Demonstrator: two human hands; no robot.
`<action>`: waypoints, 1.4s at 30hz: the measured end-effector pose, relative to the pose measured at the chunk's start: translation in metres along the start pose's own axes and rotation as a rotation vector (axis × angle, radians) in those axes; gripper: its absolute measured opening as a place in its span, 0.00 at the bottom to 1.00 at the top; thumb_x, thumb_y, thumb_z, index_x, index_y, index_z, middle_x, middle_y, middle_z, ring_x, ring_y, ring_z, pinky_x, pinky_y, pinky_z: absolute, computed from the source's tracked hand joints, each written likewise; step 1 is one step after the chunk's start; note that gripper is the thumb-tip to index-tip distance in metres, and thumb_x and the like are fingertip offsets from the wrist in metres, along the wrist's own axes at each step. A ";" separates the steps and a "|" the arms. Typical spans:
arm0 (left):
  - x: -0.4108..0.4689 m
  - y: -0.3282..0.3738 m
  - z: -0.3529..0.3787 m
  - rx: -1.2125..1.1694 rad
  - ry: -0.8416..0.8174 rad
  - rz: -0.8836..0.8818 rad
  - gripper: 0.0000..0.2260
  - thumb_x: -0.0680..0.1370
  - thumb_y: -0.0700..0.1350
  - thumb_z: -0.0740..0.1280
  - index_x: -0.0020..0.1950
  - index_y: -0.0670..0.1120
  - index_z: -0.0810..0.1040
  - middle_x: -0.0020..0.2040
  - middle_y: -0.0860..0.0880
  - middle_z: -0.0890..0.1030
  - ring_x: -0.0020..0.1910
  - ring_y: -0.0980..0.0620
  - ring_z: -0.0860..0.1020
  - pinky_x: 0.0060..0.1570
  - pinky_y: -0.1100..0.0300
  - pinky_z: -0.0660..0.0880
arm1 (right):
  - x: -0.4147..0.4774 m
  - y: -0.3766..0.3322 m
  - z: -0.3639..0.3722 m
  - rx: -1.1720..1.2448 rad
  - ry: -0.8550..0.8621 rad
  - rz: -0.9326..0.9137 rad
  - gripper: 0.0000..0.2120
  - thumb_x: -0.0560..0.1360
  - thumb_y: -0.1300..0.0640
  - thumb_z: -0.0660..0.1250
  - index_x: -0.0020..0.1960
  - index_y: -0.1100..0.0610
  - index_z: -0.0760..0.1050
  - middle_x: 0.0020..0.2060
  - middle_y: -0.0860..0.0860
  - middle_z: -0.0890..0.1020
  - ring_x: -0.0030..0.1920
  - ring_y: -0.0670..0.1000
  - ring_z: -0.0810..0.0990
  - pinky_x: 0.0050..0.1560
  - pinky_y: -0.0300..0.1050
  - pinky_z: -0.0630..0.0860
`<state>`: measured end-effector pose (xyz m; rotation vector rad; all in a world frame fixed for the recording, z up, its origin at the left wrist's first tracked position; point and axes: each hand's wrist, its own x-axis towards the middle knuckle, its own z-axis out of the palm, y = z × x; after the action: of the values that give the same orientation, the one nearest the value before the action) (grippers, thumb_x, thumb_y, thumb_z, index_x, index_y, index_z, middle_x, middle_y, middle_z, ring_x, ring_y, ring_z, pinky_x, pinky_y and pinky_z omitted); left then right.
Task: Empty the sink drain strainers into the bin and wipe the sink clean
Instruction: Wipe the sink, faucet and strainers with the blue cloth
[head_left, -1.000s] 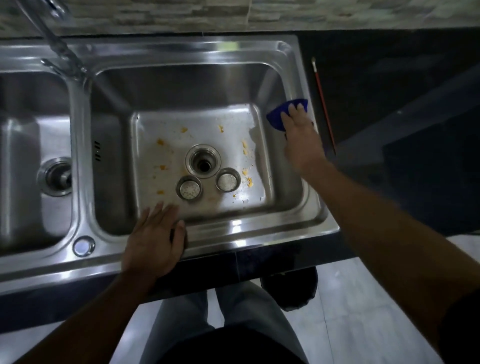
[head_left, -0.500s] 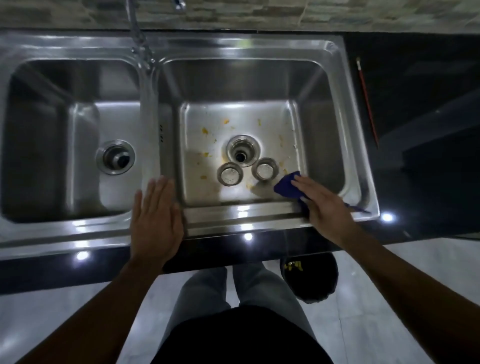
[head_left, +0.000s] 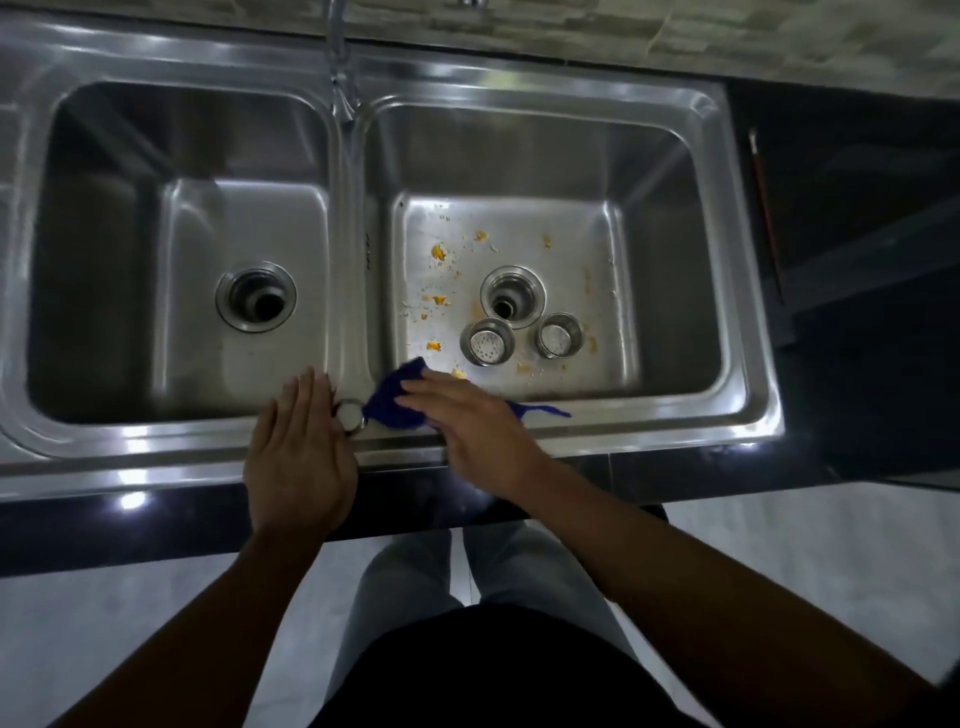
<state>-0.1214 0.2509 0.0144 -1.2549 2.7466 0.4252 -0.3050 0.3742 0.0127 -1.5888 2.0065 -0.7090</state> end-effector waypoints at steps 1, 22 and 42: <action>0.000 0.000 0.000 -0.001 0.000 -0.003 0.28 0.82 0.49 0.47 0.78 0.37 0.65 0.78 0.39 0.67 0.79 0.43 0.63 0.79 0.45 0.57 | -0.011 0.009 -0.014 -0.029 -0.011 0.032 0.27 0.72 0.74 0.69 0.69 0.58 0.77 0.68 0.53 0.78 0.73 0.51 0.72 0.76 0.48 0.66; 0.134 0.034 -0.038 -0.218 0.118 -0.050 0.28 0.82 0.49 0.48 0.80 0.39 0.60 0.79 0.39 0.64 0.80 0.43 0.60 0.81 0.46 0.53 | 0.081 0.028 -0.036 0.379 0.041 0.444 0.16 0.80 0.65 0.62 0.63 0.53 0.79 0.47 0.48 0.83 0.41 0.44 0.80 0.44 0.38 0.78; 0.250 0.057 -0.001 -0.119 0.252 0.027 0.26 0.84 0.47 0.47 0.82 0.39 0.53 0.83 0.41 0.54 0.83 0.47 0.50 0.81 0.48 0.50 | 0.264 0.194 0.063 -0.343 0.030 0.144 0.33 0.80 0.56 0.59 0.82 0.59 0.51 0.81 0.57 0.51 0.81 0.58 0.50 0.80 0.55 0.54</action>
<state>-0.3283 0.1044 -0.0224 -1.3879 2.9900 0.4696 -0.4601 0.1473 -0.1761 -1.5994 2.3333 -0.3489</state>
